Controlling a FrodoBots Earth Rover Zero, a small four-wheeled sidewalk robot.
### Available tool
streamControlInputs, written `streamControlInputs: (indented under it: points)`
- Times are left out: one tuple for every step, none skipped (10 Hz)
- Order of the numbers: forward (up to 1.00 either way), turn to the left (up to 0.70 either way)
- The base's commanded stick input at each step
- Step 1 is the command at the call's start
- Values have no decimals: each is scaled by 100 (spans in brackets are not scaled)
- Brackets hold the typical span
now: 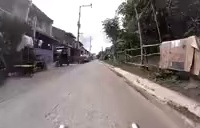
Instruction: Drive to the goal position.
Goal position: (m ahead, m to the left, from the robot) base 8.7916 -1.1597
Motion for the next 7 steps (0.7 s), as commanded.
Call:
streamControlInputs:
  points:
    - [100, 1]
    - [100, 1]
    - [100, 1]
    - [100, 1]
    - [100, 1]
    - [100, 1]
    - [100, 1]
